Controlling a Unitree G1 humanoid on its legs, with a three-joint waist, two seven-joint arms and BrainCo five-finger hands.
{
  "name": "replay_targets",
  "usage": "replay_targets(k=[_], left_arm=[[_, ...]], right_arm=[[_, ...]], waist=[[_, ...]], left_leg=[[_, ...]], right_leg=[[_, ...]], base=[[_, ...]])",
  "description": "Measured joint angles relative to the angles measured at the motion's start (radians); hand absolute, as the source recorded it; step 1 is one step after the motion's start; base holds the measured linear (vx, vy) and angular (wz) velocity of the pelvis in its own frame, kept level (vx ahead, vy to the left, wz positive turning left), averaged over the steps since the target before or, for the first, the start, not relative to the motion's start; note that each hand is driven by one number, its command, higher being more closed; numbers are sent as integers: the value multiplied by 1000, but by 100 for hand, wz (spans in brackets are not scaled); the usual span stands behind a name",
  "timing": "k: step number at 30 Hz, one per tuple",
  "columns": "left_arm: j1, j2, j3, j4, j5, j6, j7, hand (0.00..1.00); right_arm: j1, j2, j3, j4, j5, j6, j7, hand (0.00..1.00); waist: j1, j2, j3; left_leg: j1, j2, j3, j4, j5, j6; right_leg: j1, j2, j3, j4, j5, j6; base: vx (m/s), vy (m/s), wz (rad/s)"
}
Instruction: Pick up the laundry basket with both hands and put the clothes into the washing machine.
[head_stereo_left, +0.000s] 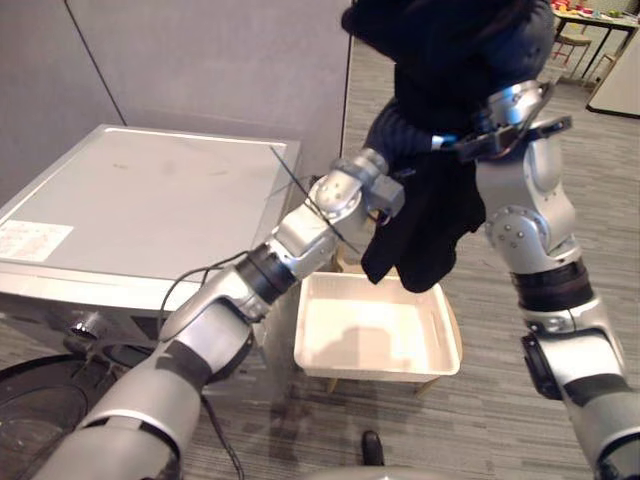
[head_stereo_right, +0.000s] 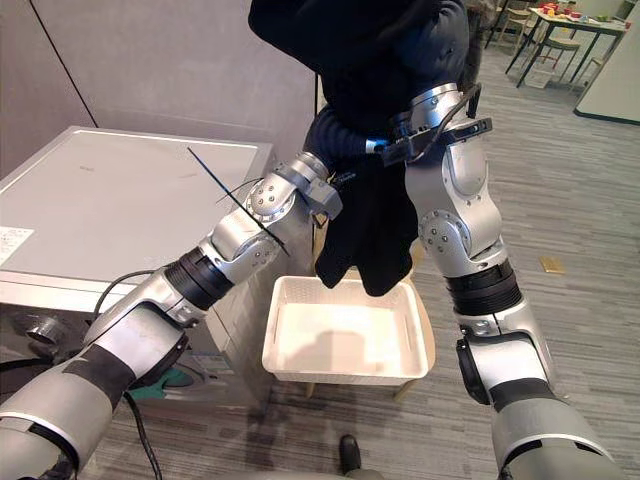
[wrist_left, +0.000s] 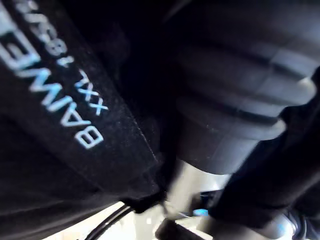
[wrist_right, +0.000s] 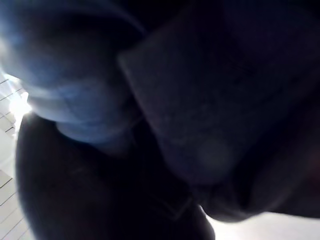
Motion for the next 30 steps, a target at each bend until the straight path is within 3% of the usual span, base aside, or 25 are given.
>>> replay_targets(k=[7,8,14,20,26,28,30], left_arm=[[-1,-12,19,-3,14,-1,1,100],[-1,-18,20,-3,20,-1,1,100],[0,-31,23,-4,28,0,0,100],[18,-4,75,-8,115,0,-7,100],[277,170,298,-210,223,-2,-22,100],[381,207,396,-284,242,-1,-21,100],[572,233,605,-454,263,-9,1,100]], right_arm=[[0,17,0,0,0,0,10,100],[0,17,0,0,0,0,10,0],[28,16,-29,-22,1,-3,9,0],[258,-51,-287,-119,-15,-5,-6,0],[640,-28,-640,-202,-62,-19,-50,0],[760,37,-708,-249,-63,-28,-54,0],[956,174,-762,-286,-70,-39,-50,0]], waist=[[0,0,0],[0,0,1],[0,-5,18],[-3,-5,18],[-10,-2,20],[-9,0,21],[-7,2,22]], left_leg=[[6,0,6,0,-1,1],[7,0,6,0,-1,1],[7,-1,8,-3,-1,1],[13,-3,14,-18,-1,1],[22,0,34,-19,-1,1],[25,5,39,-18,-3,0],[27,15,56,-8,-12,-6]], right_leg=[[1,1,9,0,1,0],[1,1,10,0,1,0],[-2,1,12,-2,0,0],[-7,2,16,0,-1,1],[-5,8,25,0,0,2],[-3,13,28,0,0,1],[-6,25,40,0,-4,-2]], base=[[-16,-8,-3],[0,0,0],[0,0,0],[5,-2,-1],[-9,-18,-6],[-32,-30,-9],[-41,-46,-21]])
